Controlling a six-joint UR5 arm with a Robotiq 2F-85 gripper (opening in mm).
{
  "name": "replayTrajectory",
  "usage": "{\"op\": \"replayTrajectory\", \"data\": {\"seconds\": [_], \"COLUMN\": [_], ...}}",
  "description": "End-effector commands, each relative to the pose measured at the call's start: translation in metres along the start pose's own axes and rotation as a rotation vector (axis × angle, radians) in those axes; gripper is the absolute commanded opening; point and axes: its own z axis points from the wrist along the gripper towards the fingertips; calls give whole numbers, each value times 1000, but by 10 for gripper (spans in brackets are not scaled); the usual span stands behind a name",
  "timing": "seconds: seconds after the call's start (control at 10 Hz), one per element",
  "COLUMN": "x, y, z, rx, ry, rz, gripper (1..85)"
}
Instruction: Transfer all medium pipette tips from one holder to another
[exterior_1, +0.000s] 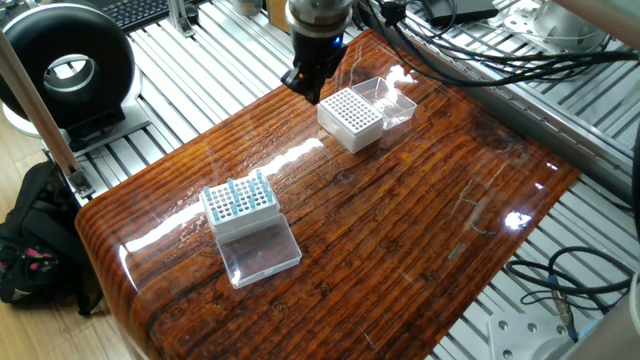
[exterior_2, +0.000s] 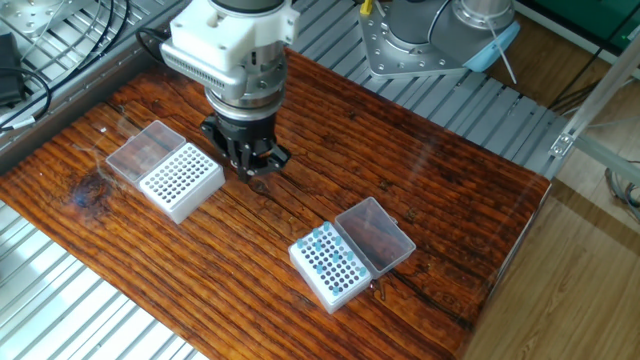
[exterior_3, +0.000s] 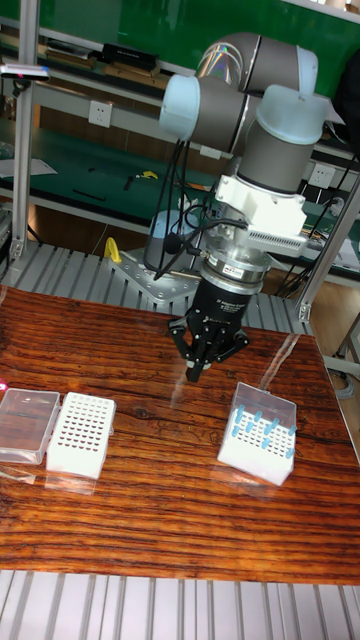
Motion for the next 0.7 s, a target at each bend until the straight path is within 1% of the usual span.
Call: {"op": "replayTrajectory", "data": {"seconds": [0.0, 0.1, 0.3, 0.4, 0.5, 0.6], "x": [16, 22, 23, 22, 19, 17], "y": [3, 3, 5, 9, 17, 29], "z": [0, 4, 6, 6, 5, 2], "rx": [-8, -3, -1, -18, -55, -108], "ry": [59, 71, 68, 67, 59, 61], "rz": [8, 14, 17, 29, 49, 83], "gripper": [10, 10, 10, 10, 10, 10]}}
